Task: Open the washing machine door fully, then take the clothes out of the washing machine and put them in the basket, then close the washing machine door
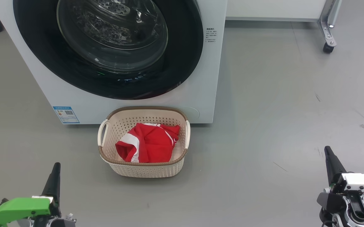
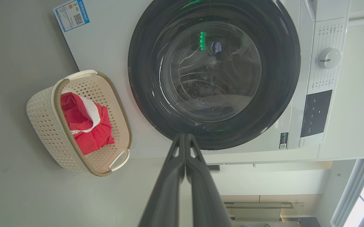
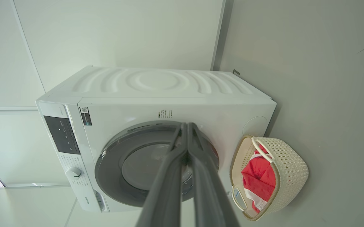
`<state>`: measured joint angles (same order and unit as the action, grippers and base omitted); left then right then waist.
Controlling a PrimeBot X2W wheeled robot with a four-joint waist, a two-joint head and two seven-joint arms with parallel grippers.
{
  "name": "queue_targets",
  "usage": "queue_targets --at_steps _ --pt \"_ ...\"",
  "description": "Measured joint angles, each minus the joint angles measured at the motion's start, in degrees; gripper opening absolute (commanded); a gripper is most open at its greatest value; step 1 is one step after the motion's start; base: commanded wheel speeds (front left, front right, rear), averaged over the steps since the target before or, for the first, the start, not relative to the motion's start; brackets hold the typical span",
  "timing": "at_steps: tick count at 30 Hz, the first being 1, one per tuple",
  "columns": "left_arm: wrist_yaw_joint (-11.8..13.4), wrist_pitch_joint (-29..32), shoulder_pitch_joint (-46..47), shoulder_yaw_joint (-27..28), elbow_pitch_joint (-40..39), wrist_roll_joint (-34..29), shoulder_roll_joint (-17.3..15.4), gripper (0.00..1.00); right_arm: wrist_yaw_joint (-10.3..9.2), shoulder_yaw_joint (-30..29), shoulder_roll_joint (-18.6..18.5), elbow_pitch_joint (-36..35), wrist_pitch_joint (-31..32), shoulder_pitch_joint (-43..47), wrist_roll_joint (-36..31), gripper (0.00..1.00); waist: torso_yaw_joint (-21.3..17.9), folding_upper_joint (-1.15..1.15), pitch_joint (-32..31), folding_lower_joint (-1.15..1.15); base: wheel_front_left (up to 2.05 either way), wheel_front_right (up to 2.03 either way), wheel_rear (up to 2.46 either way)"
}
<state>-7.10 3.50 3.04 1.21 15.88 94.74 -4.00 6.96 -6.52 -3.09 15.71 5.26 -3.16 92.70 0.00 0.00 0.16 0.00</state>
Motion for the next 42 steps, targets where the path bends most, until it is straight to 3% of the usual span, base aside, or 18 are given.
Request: queue_targets --at_steps 42 --pt "0.00 0.04 0.05 0.20 0.09 -0.01 0.01 0.00 0.00 -0.10 0.09 0.00 0.05 -0.01 0.00 0.00 0.00 0.00 0.00 0.00 0.00 0.00 0.00"
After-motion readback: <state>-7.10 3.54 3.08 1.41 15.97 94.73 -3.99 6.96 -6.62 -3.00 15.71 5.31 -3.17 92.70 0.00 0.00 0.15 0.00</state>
